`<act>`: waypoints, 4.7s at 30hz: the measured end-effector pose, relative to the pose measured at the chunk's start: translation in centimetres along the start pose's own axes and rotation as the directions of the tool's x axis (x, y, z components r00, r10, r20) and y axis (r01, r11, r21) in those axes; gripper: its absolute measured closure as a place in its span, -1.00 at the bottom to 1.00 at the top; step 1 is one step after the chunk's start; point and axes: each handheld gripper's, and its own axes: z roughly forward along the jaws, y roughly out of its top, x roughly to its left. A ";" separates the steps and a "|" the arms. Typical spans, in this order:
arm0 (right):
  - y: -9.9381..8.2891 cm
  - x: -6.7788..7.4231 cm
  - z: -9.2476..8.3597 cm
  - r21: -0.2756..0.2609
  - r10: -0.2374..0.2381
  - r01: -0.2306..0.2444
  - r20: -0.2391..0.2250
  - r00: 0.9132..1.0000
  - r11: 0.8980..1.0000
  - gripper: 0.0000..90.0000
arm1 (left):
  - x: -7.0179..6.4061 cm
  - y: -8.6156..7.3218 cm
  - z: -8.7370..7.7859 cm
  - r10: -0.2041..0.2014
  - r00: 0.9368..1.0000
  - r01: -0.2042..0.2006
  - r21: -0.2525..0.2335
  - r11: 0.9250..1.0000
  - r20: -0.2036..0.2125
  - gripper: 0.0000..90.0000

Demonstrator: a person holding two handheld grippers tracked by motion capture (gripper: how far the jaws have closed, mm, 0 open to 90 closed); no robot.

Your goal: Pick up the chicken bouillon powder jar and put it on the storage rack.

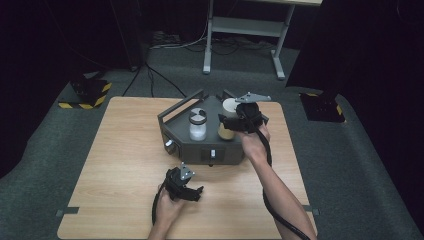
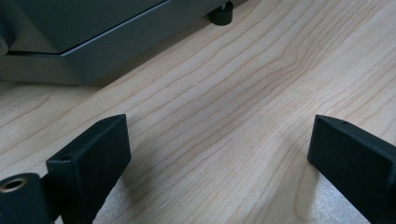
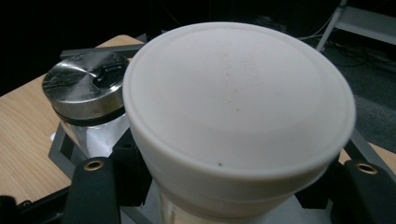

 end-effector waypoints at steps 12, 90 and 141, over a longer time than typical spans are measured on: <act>-0.2 0.4 1.5 0.026 0.001 -0.002 0.025 1.000 1.000 -0.22 | 0.0 0.0 0.0 0.000 1.000 0.000 0.000 1.000 0.000 -0.87; -4.5 -1.2 -1.3 -0.022 0.038 -0.040 -0.061 0.997 0.999 -0.90 | 0.0 0.0 0.0 -0.005 1.000 0.005 -0.003 1.000 0.000 -0.87; -18.7 -0.4 -1.0 0.096 0.114 -0.114 -0.003 0.993 0.989 -0.84 | -0.1 -0.1 0.0 -0.006 1.000 0.006 -0.004 1.000 -0.002 -0.87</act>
